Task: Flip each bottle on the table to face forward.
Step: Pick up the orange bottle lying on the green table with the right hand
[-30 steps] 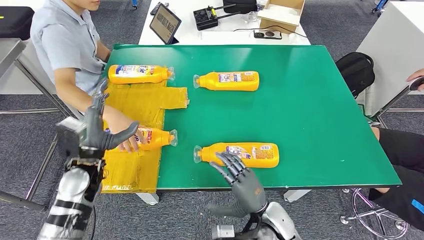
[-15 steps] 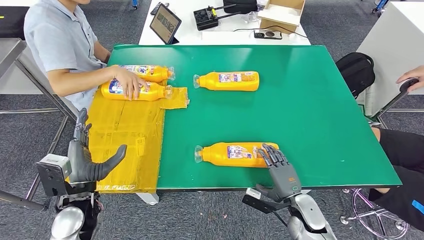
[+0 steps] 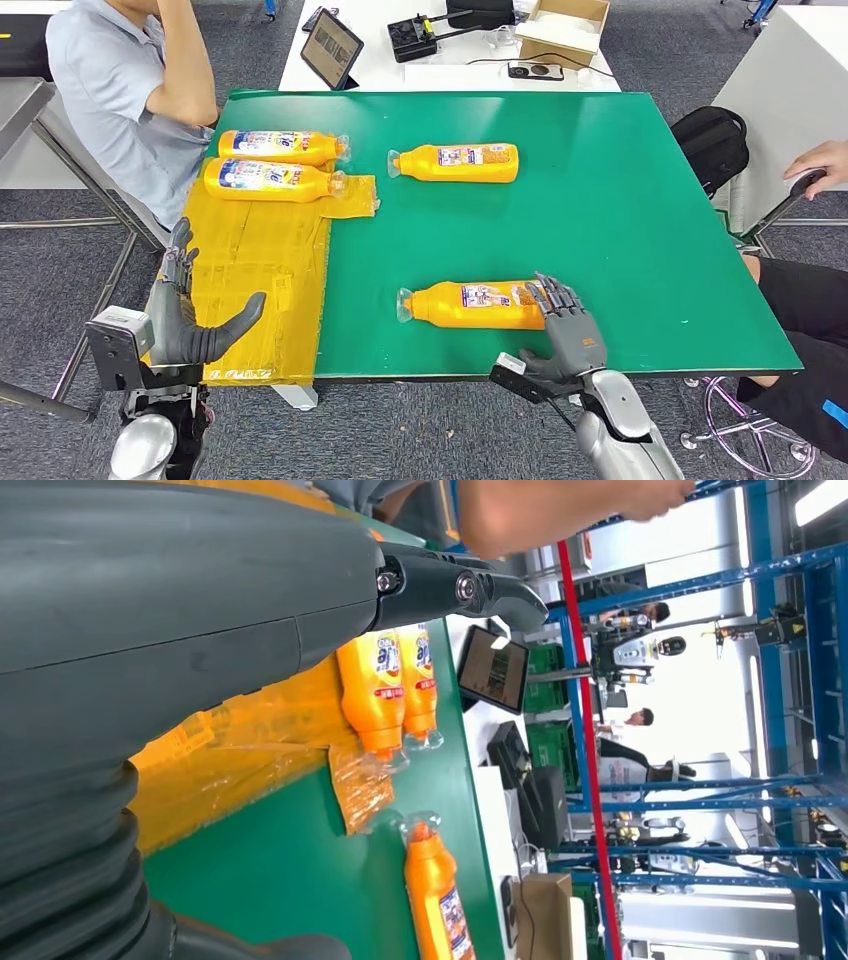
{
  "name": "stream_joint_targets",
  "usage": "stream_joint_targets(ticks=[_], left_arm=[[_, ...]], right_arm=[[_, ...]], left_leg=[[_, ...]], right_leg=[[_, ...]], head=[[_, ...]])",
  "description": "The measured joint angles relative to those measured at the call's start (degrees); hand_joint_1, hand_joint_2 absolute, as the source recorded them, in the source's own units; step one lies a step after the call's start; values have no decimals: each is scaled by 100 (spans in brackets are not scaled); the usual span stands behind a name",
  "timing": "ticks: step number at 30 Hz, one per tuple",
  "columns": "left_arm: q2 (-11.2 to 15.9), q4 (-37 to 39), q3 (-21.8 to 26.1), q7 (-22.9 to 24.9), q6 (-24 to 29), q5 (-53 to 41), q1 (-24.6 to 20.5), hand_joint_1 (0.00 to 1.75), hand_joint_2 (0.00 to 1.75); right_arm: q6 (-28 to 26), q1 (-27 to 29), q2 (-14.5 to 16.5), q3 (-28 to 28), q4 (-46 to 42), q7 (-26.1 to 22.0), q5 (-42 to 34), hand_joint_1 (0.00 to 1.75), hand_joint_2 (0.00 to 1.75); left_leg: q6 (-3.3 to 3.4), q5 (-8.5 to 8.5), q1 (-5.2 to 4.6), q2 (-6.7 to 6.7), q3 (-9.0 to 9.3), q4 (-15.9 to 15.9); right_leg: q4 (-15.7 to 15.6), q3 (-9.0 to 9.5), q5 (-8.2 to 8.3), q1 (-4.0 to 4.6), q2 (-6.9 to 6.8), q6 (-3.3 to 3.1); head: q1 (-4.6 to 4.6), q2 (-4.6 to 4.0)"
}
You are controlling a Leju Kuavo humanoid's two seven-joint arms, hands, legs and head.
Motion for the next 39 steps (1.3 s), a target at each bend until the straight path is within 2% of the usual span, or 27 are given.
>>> stream_joint_targets(ticks=[7, 14, 19, 25, 26, 29, 30, 36, 39], left_arm=[[-8, 121, -81, 4, -67, 132, -122, 0, 175], [-30, 269, -156, 18, -72, 201, -240, 0, 175], [-37, 319, -162, 61, -63, 274, -261, 0, 175], [-42, 395, -156, 124, -20, 336, -273, 0, 175], [-43, 403, -153, 129, -4, 337, -277, 0, 175], [-44, 410, -139, 148, 50, 344, -299, 0, 175], [-44, 412, -134, 161, 61, 349, -308, 0, 175], [-44, 471, -103, 202, 107, 373, -360, 0, 175], [-44, 518, -83, 202, 110, 387, -394, 0, 175]], right_arm=[[-167, -389, 18, 22, 542, -509, -205, 0, 175], [-332, -706, 76, 165, 964, -537, -86, 0, 175], [-379, -852, 99, 245, 1157, -359, 9, 0, 175], [-113, -1208, 146, 355, 1565, 105, 144, 0, 175], [-16, -1290, 158, 372, 1660, 186, 148, 39, 175], [538, -1594, 194, 411, 1993, 470, 123, 169, 175], [774, -1697, 201, 423, 2111, 571, 111, 175, 175], [2192, -2378, 207, 536, 2769, 1334, 40, 175, 175], [2437, -2569, 202, 574, 2959, 1429, 22, 175, 175]], left_leg=[[-1, 1, 1, 2, 1, 0], [-1, 1, 1, 3, 1, 0], [-1, 1, 1, 3, 0, 0], [-1, 1, 1, 5, 14, 0], [-1, 1, 1, 6, 19, 0], [0, -1, 1, 12, 43, 0], [-1, -2, 1, 14, 53, 0], [2, -37, 1, 26, 147, -2], [13, -30, 1, 9, 167, -2]], right_leg=[[1, 0, 1, 1, 1, 0], [1, 1, 1, 1, 1, 0], [1, 0, 1, 1, 1, 0], [0, 13, 1, 1, 1, 0], [0, 17, 2, 1, 1, -1], [-1, 32, 5, 1, 6, -5], [-3, 38, 5, 1, 8, -7], [-15, 58, -31, 3, 22, -16], [-17, 91, -35, 3, 15, -6]], head=[[1, 0], [1, 0], [-1, 0], [1, 0], [1, 0], [1, 0], [0, 0], [2, 0], [3, 0]])
